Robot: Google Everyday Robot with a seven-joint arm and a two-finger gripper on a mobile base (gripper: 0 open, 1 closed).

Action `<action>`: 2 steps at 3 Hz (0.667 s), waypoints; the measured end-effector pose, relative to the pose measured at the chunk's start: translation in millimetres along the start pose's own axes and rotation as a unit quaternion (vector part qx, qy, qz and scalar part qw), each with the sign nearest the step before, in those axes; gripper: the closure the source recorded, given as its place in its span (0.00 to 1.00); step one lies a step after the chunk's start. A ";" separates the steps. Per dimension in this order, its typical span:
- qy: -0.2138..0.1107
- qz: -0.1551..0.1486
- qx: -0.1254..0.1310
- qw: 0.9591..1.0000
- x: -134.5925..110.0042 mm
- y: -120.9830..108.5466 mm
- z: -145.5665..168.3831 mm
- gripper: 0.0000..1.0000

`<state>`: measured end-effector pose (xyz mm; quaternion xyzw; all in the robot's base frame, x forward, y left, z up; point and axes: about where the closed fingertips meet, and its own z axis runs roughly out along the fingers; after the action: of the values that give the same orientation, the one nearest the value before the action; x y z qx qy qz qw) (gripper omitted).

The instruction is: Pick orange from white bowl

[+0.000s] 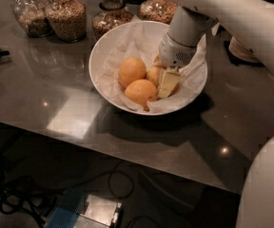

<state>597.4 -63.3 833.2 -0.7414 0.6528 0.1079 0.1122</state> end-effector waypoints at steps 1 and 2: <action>0.000 0.000 0.000 1.000 -0.1 0.0 -0.1 0.89; -0.001 0.001 0.000 1.000 -0.6 0.0 -0.8 1.00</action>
Offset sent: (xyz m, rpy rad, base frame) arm -0.0015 -0.0014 0.0072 0.0138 0.0046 -0.0131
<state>597.4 -62.9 834.1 -0.7405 0.6534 0.1089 0.1133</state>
